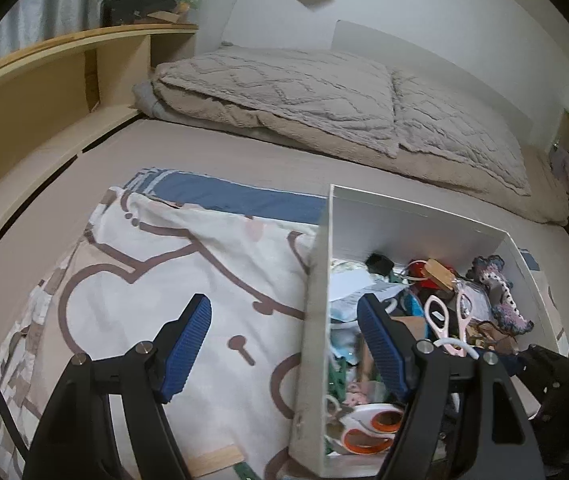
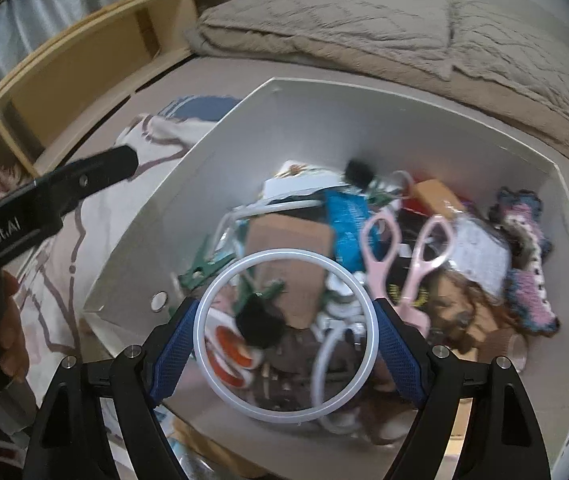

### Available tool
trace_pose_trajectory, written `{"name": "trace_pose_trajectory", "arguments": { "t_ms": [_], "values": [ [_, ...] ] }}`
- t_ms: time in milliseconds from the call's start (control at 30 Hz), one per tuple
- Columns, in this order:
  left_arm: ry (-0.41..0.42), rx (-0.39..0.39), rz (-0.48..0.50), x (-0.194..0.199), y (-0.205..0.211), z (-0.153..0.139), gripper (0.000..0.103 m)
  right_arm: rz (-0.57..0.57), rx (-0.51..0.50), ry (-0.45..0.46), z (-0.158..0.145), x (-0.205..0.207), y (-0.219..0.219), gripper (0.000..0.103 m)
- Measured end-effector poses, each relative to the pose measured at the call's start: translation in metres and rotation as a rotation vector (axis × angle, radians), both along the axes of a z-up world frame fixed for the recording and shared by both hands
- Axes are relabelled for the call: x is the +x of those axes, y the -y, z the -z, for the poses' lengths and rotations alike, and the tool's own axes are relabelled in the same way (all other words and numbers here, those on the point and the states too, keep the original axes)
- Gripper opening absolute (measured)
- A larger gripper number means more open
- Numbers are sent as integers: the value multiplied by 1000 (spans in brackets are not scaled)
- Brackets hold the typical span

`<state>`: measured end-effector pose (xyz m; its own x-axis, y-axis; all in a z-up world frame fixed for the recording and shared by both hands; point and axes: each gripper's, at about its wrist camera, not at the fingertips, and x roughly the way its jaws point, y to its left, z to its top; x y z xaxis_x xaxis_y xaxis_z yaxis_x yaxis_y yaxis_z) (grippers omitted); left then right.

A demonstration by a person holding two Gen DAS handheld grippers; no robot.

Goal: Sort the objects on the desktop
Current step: 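Open the left tool to drop the clothespin while the right tool lowers the ring into the box, then open the right tool to release the white ring into the box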

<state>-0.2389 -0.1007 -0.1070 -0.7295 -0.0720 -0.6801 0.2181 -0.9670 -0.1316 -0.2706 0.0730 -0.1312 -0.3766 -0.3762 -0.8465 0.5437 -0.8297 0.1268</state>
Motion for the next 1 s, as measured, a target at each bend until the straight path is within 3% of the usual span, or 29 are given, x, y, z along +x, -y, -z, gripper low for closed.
{"name": "trace_pose_trajectory", "arguments": {
  "t_ms": [367,600,733,1000],
  "values": [
    [-4,-7,11,11,14,0,76,-42,-1,49,10,2,31,85],
    [0,-5,16,14,17,0,76,11,-36,82,16,-2,33,85],
    [2,2,21,15,16,0,76,28,-73,95,15,-2,30,103],
    [-5,-14,43,18,9,-4,76,88,-154,68,1,-5,12,103]
  ]
}}
